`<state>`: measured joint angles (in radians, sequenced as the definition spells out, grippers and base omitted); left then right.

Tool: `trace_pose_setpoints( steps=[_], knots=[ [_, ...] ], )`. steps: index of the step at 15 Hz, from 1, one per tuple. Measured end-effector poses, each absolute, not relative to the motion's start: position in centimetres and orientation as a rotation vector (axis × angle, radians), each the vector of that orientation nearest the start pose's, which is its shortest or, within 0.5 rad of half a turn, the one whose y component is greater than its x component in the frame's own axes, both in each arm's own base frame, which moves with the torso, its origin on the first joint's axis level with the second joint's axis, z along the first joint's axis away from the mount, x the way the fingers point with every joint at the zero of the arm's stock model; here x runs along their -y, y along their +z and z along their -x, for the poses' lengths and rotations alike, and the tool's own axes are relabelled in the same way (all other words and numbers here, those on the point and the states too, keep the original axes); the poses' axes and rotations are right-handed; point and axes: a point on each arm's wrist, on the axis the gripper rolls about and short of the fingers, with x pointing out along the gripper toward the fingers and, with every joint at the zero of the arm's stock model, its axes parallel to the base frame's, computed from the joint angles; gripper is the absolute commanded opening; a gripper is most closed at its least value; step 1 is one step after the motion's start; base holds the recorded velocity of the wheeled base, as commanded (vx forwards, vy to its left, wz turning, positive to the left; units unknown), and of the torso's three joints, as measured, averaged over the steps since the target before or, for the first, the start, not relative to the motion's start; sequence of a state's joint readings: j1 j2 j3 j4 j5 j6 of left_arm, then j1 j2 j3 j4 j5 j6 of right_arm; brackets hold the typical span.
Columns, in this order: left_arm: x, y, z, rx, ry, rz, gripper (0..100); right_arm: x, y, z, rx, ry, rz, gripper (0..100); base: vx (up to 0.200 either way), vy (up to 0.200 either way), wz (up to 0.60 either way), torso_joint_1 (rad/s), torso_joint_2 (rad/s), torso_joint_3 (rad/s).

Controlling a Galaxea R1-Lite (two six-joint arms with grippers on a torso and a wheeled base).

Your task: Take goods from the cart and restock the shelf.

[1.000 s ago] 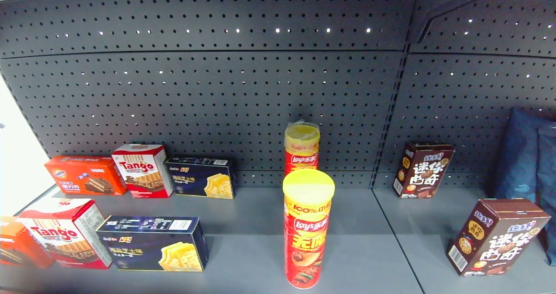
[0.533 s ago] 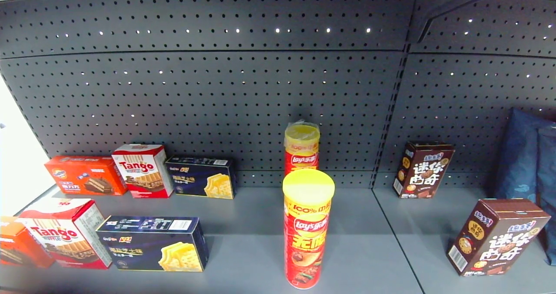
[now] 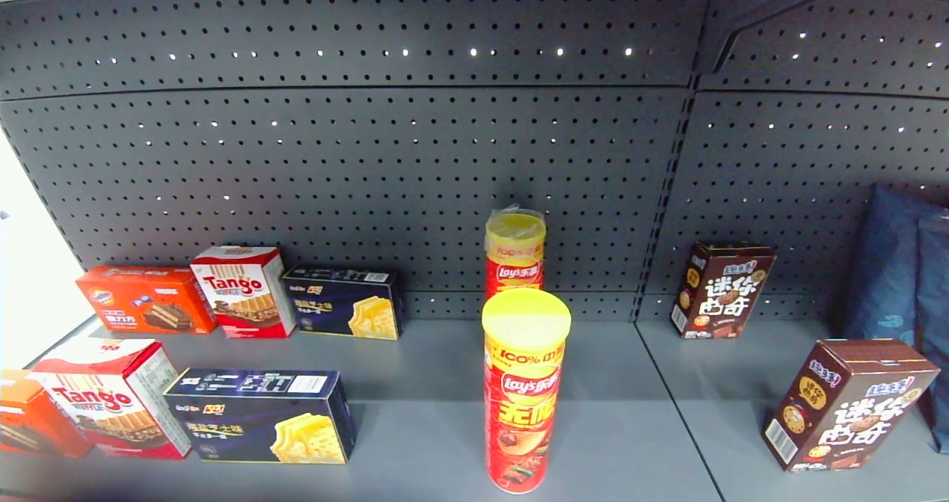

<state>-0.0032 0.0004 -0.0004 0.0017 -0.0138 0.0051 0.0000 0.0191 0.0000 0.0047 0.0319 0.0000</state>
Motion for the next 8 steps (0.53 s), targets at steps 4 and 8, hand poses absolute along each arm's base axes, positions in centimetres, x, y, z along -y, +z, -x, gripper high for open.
trace_pose_setpoints(
  steps=[4, 8],
  knots=[
    [0.02, 7.54, 2.28, -0.002, -0.017, -0.005, 100, -0.07, 7.53, 2.18, -0.017, 0.034, 0.0, 100, 0.0, 0.0, 0.0, 0.0, 0.0, 0.0],
    [0.02, 7.54, 2.28, -0.002, -0.017, -0.005, 100, -0.07, 7.53, 2.19, -0.016, 0.033, 0.0, 100, 0.0, 0.0, 0.0, 0.0, 0.0, 0.0]
  ],
)
